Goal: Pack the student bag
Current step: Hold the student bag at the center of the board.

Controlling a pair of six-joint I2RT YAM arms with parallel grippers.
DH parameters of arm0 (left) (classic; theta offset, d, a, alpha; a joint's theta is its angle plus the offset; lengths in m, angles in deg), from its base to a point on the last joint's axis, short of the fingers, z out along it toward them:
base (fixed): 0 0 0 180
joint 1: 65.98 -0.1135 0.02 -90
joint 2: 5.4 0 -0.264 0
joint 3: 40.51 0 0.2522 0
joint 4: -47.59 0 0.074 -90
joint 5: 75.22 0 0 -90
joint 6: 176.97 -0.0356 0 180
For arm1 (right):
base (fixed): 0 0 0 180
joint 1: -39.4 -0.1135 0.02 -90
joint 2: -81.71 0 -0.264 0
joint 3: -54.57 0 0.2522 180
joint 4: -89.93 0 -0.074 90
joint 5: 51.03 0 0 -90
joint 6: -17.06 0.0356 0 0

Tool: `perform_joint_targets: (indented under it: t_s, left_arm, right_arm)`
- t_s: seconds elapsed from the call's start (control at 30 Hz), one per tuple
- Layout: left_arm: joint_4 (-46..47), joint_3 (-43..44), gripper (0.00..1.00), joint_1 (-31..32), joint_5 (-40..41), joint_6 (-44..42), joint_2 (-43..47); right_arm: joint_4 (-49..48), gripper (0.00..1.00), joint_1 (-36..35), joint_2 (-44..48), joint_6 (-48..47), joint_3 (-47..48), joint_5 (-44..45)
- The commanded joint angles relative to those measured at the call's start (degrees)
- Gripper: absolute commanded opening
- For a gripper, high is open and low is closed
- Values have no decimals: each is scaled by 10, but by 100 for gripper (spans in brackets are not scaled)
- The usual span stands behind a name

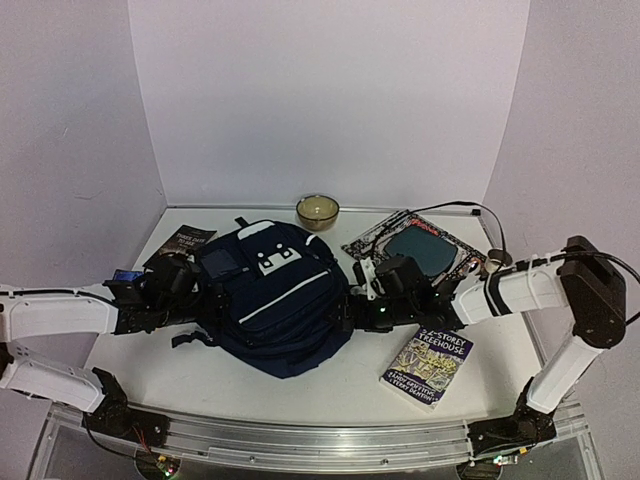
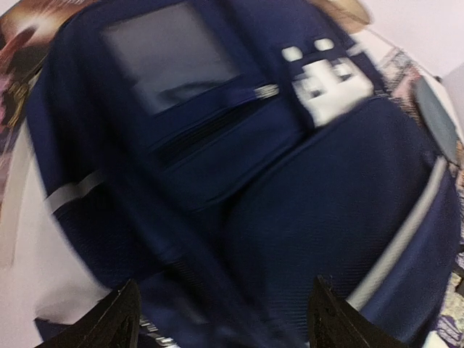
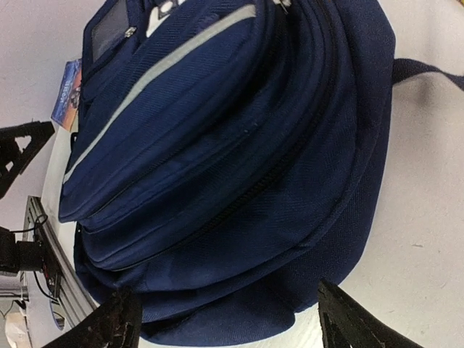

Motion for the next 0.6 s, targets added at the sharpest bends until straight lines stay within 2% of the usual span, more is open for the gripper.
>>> perform_joint_targets:
  t_s: [0.0, 0.23, 0.4, 0.57]
  left_arm:
    - [20, -40, 80, -42, -19, 30, 34]
    - [61, -97, 80, -109, -77, 52, 33]
    - [103, -120, 79, -117, -110, 75, 29]
    - [132, -128, 78, -122, -113, 92, 15]
  right_arm:
    - [-62, 82, -2, -42, 61, 5, -16]
    - [-51, 65, 24, -71, 29, 23, -17]
    - [-19, 61, 82, -75, -23, 26, -6]
    - [3, 59, 108, -89, -69, 54, -13]
